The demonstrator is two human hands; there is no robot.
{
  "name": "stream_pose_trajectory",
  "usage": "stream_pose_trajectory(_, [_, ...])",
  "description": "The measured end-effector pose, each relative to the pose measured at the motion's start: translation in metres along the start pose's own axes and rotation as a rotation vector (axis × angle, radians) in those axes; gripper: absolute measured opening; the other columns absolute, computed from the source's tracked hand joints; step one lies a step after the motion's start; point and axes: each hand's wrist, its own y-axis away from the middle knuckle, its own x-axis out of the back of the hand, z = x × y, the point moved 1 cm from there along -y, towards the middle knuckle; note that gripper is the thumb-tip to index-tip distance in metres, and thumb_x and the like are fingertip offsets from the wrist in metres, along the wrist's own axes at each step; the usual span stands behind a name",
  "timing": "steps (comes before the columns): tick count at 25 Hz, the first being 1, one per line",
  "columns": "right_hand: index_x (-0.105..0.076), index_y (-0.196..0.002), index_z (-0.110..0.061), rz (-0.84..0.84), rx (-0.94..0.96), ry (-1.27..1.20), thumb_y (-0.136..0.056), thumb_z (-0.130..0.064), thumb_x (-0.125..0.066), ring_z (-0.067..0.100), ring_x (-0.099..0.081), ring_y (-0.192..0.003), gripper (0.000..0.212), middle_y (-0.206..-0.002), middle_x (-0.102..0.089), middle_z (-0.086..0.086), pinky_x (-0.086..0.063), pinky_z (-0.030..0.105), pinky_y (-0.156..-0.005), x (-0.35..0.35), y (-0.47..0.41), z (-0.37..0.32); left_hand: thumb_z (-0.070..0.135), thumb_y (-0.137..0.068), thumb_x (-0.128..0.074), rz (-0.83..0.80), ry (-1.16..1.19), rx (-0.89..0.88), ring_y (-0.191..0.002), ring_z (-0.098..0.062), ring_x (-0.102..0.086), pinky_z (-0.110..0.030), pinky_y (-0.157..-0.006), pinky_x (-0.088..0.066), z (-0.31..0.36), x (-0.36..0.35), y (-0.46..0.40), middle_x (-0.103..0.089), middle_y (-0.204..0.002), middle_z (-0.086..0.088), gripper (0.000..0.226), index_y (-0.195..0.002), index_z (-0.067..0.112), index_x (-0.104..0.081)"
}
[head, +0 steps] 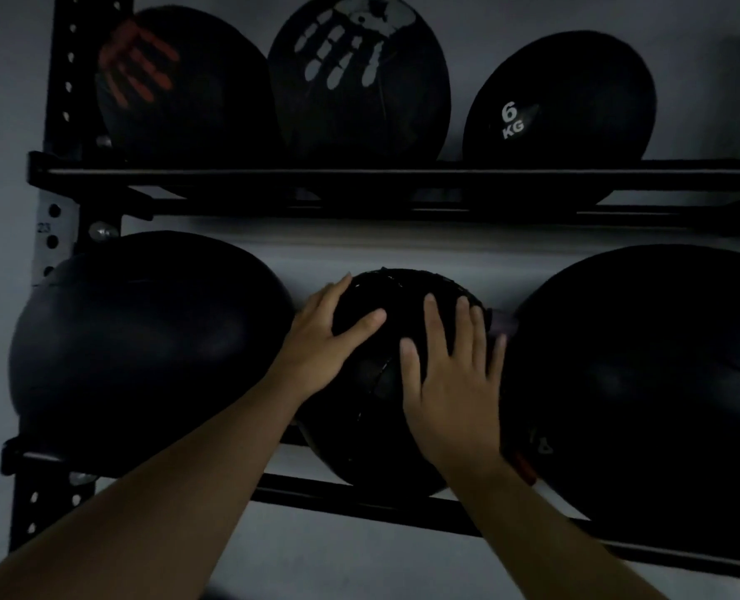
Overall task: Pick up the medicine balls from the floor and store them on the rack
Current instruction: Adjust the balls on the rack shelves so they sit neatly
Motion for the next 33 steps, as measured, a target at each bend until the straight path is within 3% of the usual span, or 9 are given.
stream_pose_trajectory(2, [-0.013,-0.163,-0.034,-0.055,-0.002,-0.105,-0.102,-0.058,-0.013,0.021,0.005,-0.159,0.065,-0.173,-0.008,0.006,0.009,0.048,-0.126,-0.008,0.008,0.004,0.090,-0.076,-0.047,0.066,-0.065,-0.009,-0.150,-0.021,-0.033,-0.054,-0.121,-0.031,0.000,-0.002,-0.004,-0.035,-0.160,0.010,0.085,-0.151,0.055,-0.028])
stream_pose_trajectory(4, [-0.018,-0.162,-0.035,-0.099,0.029,-0.136,-0.104,-0.057,-0.017,0.020,-0.001,-0.159,0.062,-0.172,-0.013,0.005,0.007,0.046,-0.127,-0.009,-0.032,0.016,0.088,-0.081,-0.041,0.116,-0.117,0.064,-0.145,-0.029,-0.038,-0.056,-0.119,-0.032,0.008,-0.006,-0.010,-0.041,-0.156,0.002,0.081,-0.150,0.048,-0.032])
stream_pose_trajectory(9, [-0.030,-0.160,-0.032,-0.580,0.263,-0.256,-0.109,-0.048,-0.022,0.018,-0.014,-0.157,0.054,-0.168,-0.027,0.000,-0.002,0.027,-0.123,-0.008,-0.126,0.049,0.090,-0.084,-0.015,0.107,-0.268,0.438,-0.152,-0.043,-0.023,-0.060,-0.118,-0.021,0.034,-0.012,-0.014,-0.018,-0.170,-0.015,0.102,-0.163,0.025,-0.015])
stream_pose_trajectory(12, [-0.039,-0.157,-0.030,-0.370,0.199,-0.341,-0.109,-0.045,-0.028,0.023,-0.020,-0.156,0.051,-0.165,-0.034,0.002,-0.011,0.034,-0.127,-0.010,-0.119,0.046,0.090,-0.082,-0.033,0.097,-0.155,0.098,-0.158,-0.029,-0.014,-0.060,-0.124,-0.019,0.018,-0.010,-0.009,-0.017,-0.171,0.001,0.091,-0.159,0.042,-0.025])
stream_pose_trajectory(15, [-0.044,-0.151,-0.029,-0.029,-0.007,-0.444,-0.106,-0.048,-0.036,0.027,-0.037,-0.144,0.049,-0.155,-0.042,0.005,-0.032,0.047,-0.120,0.000,-0.060,0.040,0.085,-0.081,-0.048,0.147,-0.045,-0.080,-0.151,-0.019,-0.031,-0.051,-0.120,-0.033,0.003,-0.012,-0.001,-0.035,-0.160,0.012,0.071,-0.146,0.055,-0.039])
stream_pose_trajectory(19, [-0.018,-0.158,-0.047,-0.142,0.017,-0.305,-0.095,-0.072,-0.020,0.020,-0.007,-0.156,0.067,-0.170,-0.014,-0.006,-0.012,0.053,-0.126,0.002,-0.002,0.038,0.081,-0.087,-0.047,0.178,-0.136,-0.073,-0.143,-0.020,-0.039,-0.046,-0.114,-0.040,0.006,-0.011,-0.010,-0.041,-0.155,0.008,0.065,-0.144,0.051,-0.042])
stream_pose_trajectory(25, [-0.037,-0.153,-0.047,-0.461,-0.061,-0.359,-0.099,-0.068,-0.032,0.032,-0.026,-0.150,0.058,-0.161,-0.035,0.002,-0.023,0.047,-0.122,0.009,-0.106,0.042,0.090,-0.079,-0.040,0.056,-0.059,0.221,-0.123,-0.027,-0.062,-0.047,-0.108,-0.049,0.026,0.001,-0.060,-0.063,-0.139,-0.003,0.088,-0.138,0.028,-0.058])
stream_pose_trajectory(29, [-0.041,-0.150,-0.047,-0.433,-0.086,-0.395,-0.098,-0.067,-0.033,0.031,-0.027,-0.148,0.056,-0.158,-0.038,-0.001,-0.024,0.048,-0.121,0.009,-0.099,0.042,0.086,-0.080,-0.044,0.295,0.024,0.077,-0.137,-0.024,-0.050,-0.049,-0.113,-0.041,0.016,-0.015,-0.021,-0.051,-0.150,0.004,0.074,-0.138,0.041,-0.055])
stream_pose_trajectory(33, [-0.040,-0.151,-0.045,-0.375,-0.120,-0.440,-0.099,-0.066,-0.034,0.029,-0.023,-0.150,0.056,-0.160,-0.038,-0.002,-0.023,0.044,-0.119,0.012,-0.085,0.037,0.090,-0.072,-0.050,0.242,-0.008,0.022,-0.143,-0.021,-0.043,-0.055,-0.117,-0.036,0.008,-0.018,-0.006,-0.047,-0.153,0.014,0.077,-0.139,0.051,-0.050])
